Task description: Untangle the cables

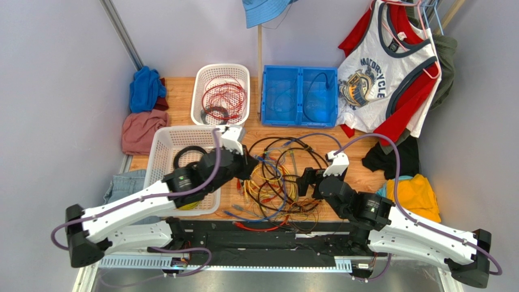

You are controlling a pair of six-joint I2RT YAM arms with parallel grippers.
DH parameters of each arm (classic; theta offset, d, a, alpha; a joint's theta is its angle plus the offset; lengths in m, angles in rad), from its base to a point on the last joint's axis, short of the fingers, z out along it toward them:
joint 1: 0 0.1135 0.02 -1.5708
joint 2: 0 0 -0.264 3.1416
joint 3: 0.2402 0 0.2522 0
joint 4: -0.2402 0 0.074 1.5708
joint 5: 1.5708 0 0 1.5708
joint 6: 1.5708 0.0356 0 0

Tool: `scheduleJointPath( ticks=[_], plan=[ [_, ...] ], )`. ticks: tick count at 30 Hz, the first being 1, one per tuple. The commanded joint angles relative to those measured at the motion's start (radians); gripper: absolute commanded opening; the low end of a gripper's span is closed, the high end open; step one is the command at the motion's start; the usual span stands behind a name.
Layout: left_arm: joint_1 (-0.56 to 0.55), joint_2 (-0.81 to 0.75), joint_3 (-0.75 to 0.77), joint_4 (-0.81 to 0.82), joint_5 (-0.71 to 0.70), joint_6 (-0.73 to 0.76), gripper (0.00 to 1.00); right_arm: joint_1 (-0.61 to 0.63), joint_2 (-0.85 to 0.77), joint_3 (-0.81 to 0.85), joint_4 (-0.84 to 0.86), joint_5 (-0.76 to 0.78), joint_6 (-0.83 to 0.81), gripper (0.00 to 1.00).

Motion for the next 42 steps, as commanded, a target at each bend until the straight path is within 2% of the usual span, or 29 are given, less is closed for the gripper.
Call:
scheduleJointPath(
  ticks=[1,6,10,21,24,29,34,37,42],
  plan=[
    [-0.003,-0.106,0.112,-0.095,-0.064,0.106,0.00,0.003,-0.028,0.001,0.018,0.023,0.000,0.98],
    [-0.003,-0.129,0.270,-0.179,-0.140,0.198,0.00,0.003,-0.086,0.029,-0.001,0.033,-0.017,0.98],
    [-0.003,-0.118,0.471,-0.201,-0.197,0.305,0.00,0.003,-0.129,0.043,-0.025,0.044,-0.026,0.97],
    [-0.003,-0.016,0.968,-0.242,-0.277,0.522,0.00,0.003,-0.182,0.046,-0.042,0.036,-0.037,0.97],
    [-0.003,0.017,1.059,-0.250,-0.298,0.572,0.00,0.003,-0.182,0.046,-0.037,0.032,-0.040,0.97],
    [-0.003,0.030,1.091,-0.287,-0.474,0.625,0.00,0.003,-0.186,0.049,-0.042,0.016,-0.040,0.97],
    [-0.003,-0.018,0.937,-0.271,-0.660,0.674,0.00,0.003,-0.200,0.044,-0.039,0.010,-0.047,0.97],
    [-0.001,-0.052,0.844,-0.285,-0.729,0.645,0.00,0.005,-0.197,0.044,-0.037,0.001,-0.049,0.97],
    [0.055,-0.127,0.703,-0.355,-0.690,0.518,0.00,0.003,-0.191,0.046,-0.037,-0.013,-0.049,0.97]
  ],
)
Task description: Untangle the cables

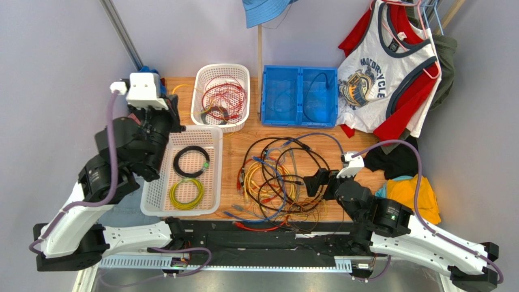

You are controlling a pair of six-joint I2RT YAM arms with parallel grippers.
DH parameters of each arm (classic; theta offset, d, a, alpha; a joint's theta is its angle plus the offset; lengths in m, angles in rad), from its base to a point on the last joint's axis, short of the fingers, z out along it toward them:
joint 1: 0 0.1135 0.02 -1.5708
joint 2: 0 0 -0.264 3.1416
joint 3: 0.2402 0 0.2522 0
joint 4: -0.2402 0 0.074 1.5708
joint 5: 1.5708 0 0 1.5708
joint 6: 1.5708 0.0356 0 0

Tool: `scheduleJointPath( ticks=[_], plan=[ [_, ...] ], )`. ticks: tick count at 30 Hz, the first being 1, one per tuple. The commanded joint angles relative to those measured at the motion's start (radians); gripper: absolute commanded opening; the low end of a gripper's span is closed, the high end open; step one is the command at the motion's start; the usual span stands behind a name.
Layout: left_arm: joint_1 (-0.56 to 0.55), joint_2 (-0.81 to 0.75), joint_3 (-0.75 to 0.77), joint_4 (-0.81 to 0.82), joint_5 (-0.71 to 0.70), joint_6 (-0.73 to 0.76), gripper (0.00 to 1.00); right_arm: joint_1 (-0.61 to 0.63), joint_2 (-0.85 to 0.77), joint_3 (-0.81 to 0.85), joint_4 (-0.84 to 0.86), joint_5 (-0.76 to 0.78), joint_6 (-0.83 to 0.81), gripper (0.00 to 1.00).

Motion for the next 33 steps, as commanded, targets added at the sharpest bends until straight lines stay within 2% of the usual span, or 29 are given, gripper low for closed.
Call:
scheduleJointPath(
  ticks=[1,5,9,13,18,21,22,26,31,33],
  plan=[
    [0.059,-0.066,-0.073,-0.084,-0.013,-0.107,0.00,0.003,-0.004,0.038,0.021,-0.012,-0.013,0.97],
    [0.109,-0.105,-0.096,-0.190,-0.014,-0.190,0.00,0.002,-0.005,0.038,0.019,-0.012,-0.017,0.97],
    [0.114,-0.142,-0.102,-0.213,-0.048,-0.201,0.00,0.003,0.004,0.037,0.030,-0.022,-0.020,0.97],
    [0.115,-0.146,-0.094,-0.323,-0.071,-0.259,0.00,0.003,0.016,0.032,0.042,-0.028,-0.017,0.97],
    [0.120,-0.186,-0.235,-0.317,-0.068,-0.316,0.00,0.003,0.031,0.017,0.073,-0.038,-0.017,0.97],
    [0.169,-0.188,-0.333,-0.305,-0.011,-0.356,0.00,0.003,0.047,0.018,0.076,-0.045,-0.018,0.97],
    [0.216,-0.185,-0.372,-0.299,0.012,-0.368,0.00,0.003,0.048,0.020,0.074,-0.046,-0.017,0.97],
    [0.347,-0.166,-0.449,-0.265,0.162,-0.400,0.00,0.003,0.048,0.015,0.074,-0.048,-0.017,0.97],
    [0.482,-0.119,-0.521,-0.296,0.237,-0.469,0.00,0.003,0.033,0.000,0.065,-0.043,-0.009,0.97],
    [0.531,-0.073,-0.541,-0.337,0.294,-0.501,0.17,0.003,0.033,0.000,0.063,-0.042,-0.010,0.97]
  ],
)
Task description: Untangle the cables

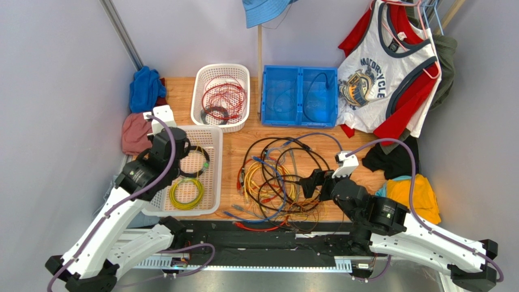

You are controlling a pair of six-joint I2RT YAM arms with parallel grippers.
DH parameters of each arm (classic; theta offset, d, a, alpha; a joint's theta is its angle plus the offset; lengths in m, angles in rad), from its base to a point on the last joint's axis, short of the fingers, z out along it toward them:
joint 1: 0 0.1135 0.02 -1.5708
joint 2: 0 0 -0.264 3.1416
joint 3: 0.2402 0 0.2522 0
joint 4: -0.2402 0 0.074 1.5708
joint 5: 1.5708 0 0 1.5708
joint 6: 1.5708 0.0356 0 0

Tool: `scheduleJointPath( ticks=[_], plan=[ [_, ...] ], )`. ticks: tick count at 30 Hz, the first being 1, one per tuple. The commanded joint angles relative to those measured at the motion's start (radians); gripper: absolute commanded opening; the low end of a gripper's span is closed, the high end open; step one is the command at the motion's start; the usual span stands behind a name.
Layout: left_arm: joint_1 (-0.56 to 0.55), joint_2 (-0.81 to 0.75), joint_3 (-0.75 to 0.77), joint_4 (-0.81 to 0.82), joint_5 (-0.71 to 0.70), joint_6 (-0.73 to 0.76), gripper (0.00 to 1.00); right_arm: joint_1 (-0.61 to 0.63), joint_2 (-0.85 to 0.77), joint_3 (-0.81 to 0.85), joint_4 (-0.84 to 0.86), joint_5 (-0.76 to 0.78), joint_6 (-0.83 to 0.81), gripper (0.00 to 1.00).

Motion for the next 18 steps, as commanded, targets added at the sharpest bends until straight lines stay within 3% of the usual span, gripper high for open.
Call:
scheduleJointPath(
  ticks=[1,2,5,13,15,18],
  plan=[
    [0.093,0.070,-0.059,-0.046,0.146,-0.103,0.26,0.003,-0.014,0.002,0.026,0.009,-0.001,0.97],
    [0.099,0.072,-0.074,-0.040,0.196,-0.108,0.51,0.003,-0.014,0.002,0.026,0.013,0.001,0.97],
    [0.099,0.048,-0.110,-0.012,0.276,-0.140,0.99,0.003,-0.017,0.000,0.024,0.018,-0.002,0.97],
    [0.052,-0.069,-0.041,0.147,0.448,-0.113,0.99,0.003,0.007,0.003,0.049,0.027,-0.013,0.96],
    [-0.037,-0.069,-0.080,0.260,0.514,-0.114,0.99,0.003,0.023,0.005,0.054,0.030,-0.015,0.97],
    [-0.188,0.009,-0.126,0.363,0.506,-0.128,0.99,0.003,0.035,0.011,0.051,0.036,-0.013,0.97]
  ],
)
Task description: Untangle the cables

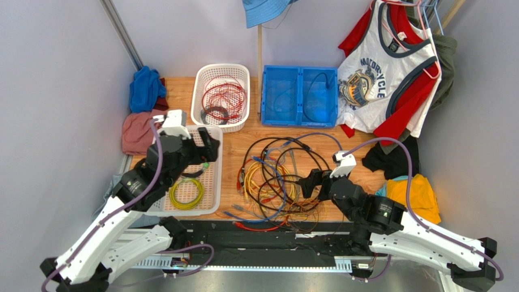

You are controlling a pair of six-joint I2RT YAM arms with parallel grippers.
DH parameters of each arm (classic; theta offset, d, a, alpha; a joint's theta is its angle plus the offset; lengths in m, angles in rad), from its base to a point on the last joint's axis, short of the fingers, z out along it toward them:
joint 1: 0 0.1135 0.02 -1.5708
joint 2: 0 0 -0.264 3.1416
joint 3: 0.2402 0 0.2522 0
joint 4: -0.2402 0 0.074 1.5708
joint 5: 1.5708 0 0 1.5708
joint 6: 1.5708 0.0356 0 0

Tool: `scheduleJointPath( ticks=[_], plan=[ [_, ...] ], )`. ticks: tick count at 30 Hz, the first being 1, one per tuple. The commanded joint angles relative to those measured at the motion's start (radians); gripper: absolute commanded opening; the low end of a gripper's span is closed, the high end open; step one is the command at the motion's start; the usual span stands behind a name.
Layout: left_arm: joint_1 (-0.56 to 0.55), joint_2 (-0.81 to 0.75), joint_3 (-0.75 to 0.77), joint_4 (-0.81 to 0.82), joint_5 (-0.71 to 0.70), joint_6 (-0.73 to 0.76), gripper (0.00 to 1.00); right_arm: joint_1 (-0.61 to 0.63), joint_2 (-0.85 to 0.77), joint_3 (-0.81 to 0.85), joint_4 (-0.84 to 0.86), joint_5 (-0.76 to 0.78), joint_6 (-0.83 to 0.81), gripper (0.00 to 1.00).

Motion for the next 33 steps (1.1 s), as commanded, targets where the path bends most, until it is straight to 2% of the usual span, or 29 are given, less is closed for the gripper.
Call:
scheduleJointPath(
  ticks=[1,6,11,15,19,24,32,33],
  plan=[
    [-0.184,0.145,-0.052,0.225,0.075,-0.016,0.99,0.003,0.019,0.012,0.042,0.032,-0.009,0.97],
    [-0.325,0.364,-0.106,0.360,0.119,-0.039,0.95,0.003,0.016,0.020,0.010,0.046,0.001,0.97],
    [-0.402,0.443,-0.150,0.420,0.141,-0.033,0.93,0.003,-0.007,0.022,-0.021,0.064,0.010,0.97],
    [-0.402,0.522,-0.173,0.396,0.081,-0.115,0.93,0.003,-0.008,-0.001,0.002,0.055,0.019,0.97],
    [-0.399,0.633,-0.140,0.379,-0.023,-0.112,0.90,0.003,0.016,-0.009,0.017,0.032,0.027,0.97],
    [-0.341,0.783,-0.095,0.348,-0.034,-0.096,0.87,0.003,0.010,0.011,-0.016,0.022,0.034,0.97],
    [-0.267,0.846,-0.120,0.425,0.015,-0.073,0.80,0.003,-0.033,-0.003,-0.029,0.035,0.033,0.97],
    [-0.266,0.861,-0.118,0.428,0.019,-0.068,0.77,0.003,-0.031,-0.004,-0.027,0.035,0.033,0.97]
  ],
)
